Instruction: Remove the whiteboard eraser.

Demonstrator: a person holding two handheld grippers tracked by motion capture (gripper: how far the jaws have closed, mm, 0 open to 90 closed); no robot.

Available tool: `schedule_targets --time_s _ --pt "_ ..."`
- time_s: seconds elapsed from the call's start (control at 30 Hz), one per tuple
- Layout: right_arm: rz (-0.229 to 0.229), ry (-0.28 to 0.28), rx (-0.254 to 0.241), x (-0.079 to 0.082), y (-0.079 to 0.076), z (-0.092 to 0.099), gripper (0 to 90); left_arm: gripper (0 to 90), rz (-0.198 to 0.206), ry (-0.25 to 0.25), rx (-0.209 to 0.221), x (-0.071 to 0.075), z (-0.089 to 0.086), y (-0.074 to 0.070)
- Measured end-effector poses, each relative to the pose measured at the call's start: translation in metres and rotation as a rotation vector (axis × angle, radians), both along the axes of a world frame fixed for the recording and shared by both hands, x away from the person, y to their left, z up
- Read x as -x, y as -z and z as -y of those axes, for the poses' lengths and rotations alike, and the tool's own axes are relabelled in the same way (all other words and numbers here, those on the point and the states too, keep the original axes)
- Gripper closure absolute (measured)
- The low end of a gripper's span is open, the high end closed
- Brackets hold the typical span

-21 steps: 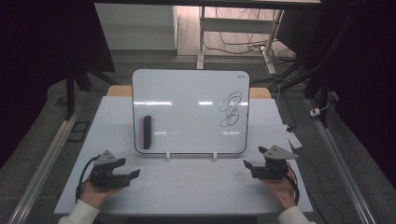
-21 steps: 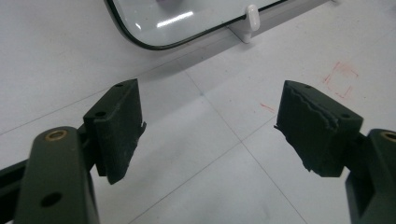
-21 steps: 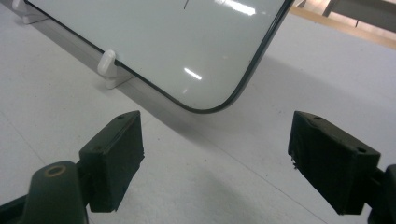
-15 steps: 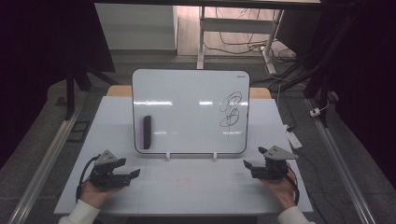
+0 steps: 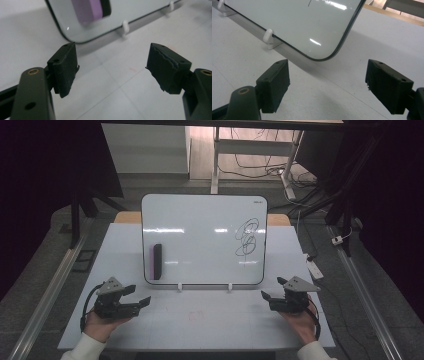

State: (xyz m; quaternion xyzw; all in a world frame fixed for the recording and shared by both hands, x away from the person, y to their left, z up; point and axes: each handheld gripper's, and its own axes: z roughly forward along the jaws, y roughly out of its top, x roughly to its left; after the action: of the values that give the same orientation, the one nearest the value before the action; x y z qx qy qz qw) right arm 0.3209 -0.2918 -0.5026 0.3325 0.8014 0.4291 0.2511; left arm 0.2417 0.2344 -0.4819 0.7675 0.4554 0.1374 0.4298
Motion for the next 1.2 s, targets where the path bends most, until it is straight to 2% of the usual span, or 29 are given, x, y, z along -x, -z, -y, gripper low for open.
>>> schedule_targets --time_s 0.13,0.3,0.4,0.77,0.97,1.2 --pt "-0.006 -0.004 -0.004 0.0 0.001 -0.001 18.9 26.6 0.045 -0.012 0.007 0.001 0.005 -0.012" --pt "0.001 -0.013 -0.003 0.002 0.0 -0.003 18.9 27.7 0.065 -0.023 0.009 -0.003 0.011 -0.021" --pt "0.008 -0.011 0.0 0.002 0.0 -0.004 19.1 28.7 0.084 -0.028 -0.002 -0.014 0.018 -0.029" --pt "0.01 0.0 0.008 0.003 0.0 -0.004 19.1 30.9 0.076 -0.048 -0.046 -0.037 0.033 -0.027" --pt "0.013 0.003 0.009 0.003 -0.001 -0.004 19.3 32.9 0.076 -0.099 -0.094 -0.051 0.036 -0.023" --pt "0.016 0.007 0.01 0.004 -0.001 -0.004 19.5 38.5 0.08 -0.127 -0.12 -0.061 0.04 -0.02"
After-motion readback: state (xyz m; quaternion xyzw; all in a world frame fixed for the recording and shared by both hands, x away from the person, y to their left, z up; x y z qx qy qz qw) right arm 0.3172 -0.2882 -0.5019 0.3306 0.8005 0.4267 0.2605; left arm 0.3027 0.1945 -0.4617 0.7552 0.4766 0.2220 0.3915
